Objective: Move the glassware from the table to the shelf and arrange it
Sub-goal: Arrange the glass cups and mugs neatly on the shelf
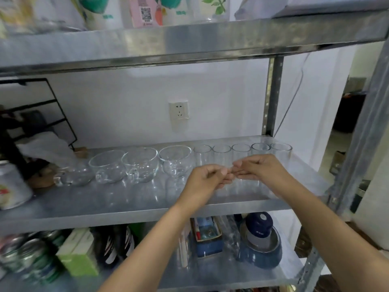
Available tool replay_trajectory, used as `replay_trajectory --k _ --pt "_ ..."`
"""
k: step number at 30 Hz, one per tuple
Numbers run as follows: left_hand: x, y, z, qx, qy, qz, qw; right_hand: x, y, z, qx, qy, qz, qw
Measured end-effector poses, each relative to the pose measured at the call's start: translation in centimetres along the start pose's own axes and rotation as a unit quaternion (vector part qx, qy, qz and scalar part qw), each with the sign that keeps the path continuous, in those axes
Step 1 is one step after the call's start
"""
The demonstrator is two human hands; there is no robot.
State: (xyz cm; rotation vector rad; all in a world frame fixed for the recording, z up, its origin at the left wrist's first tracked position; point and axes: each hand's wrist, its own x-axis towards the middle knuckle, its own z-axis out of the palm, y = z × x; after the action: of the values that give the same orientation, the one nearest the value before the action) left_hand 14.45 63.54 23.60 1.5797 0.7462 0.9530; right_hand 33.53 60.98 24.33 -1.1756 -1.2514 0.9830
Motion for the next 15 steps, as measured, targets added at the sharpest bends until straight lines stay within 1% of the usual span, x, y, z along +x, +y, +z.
replay_trajectory --k 1,3,5,7,9,11,12,13,15 --pt "-1.2 0.0 -0.9 0.007 0.014 0.003 1.0 0.3 -0.1 1.4 0.002 -0.02 -0.003 1.0" --pt "-3.2 -0.2 -2.5 0.022 0.072 -0.004 0.997 0.9 -0.3 4.1 0.01 -0.044 -0.003 0.999" --pt "-4.8 -0.8 -4.5 0.05 0.141 0.003 0.989 1.3 -0.5 6.7 0.017 -0.041 0.0 0.999" --pt "-5.9 -1.0 -6.5 0.062 0.193 0.03 0.979 1.4 -0.5 9.1 0.005 -0.039 -0.007 0.999" --pt "-6.8 -1.1 -8.6 0.068 0.269 0.065 0.959 1.3 -0.3 11.2 -0.029 -0.057 -0.017 0.998" --pt "-7.3 -1.4 -10.9 0.073 0.358 0.09 0.927 1.3 0.1 12.9 -0.056 -0.07 -0.019 0.996" --pt "-7.5 -1.6 -12.0 0.076 0.387 0.092 0.915 1.3 0.2 13.5 -0.063 -0.071 -0.016 0.995" --pt "-7.5 -1.9 -13.2 0.088 0.402 0.083 0.908 1.4 0.3 14.1 -0.066 -0.069 -0.013 0.995" --pt "-7.2 -2.7 -15.1 0.133 0.399 0.038 0.907 1.5 0.5 15.0 -0.068 -0.066 -0.01 0.995"
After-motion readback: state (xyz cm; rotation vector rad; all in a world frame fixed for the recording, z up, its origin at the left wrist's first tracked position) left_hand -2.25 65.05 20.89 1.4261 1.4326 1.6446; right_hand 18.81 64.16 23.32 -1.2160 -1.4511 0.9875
